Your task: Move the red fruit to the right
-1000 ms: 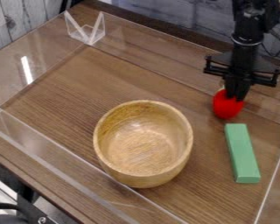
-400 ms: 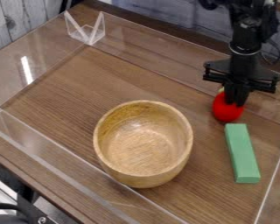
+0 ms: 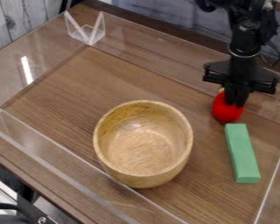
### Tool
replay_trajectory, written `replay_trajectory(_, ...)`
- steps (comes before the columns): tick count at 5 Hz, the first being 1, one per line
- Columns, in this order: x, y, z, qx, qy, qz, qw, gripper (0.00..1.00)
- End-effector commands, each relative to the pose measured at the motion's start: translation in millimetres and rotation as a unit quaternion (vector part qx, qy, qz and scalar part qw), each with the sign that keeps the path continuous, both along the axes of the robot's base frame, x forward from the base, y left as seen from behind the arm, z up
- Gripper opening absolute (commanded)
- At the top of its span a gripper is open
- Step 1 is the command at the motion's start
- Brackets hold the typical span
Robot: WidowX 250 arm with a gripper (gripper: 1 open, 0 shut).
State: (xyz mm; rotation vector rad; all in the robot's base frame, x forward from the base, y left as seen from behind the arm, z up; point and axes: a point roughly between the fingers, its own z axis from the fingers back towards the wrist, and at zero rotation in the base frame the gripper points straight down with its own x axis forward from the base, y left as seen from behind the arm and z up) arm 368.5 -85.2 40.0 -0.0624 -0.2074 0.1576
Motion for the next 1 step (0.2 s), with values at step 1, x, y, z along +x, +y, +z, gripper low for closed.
replay_trajectory(1, 4.4, 4.8, 12.3, 0.002, -0.026, 0.002, 0.9997, 0.0)
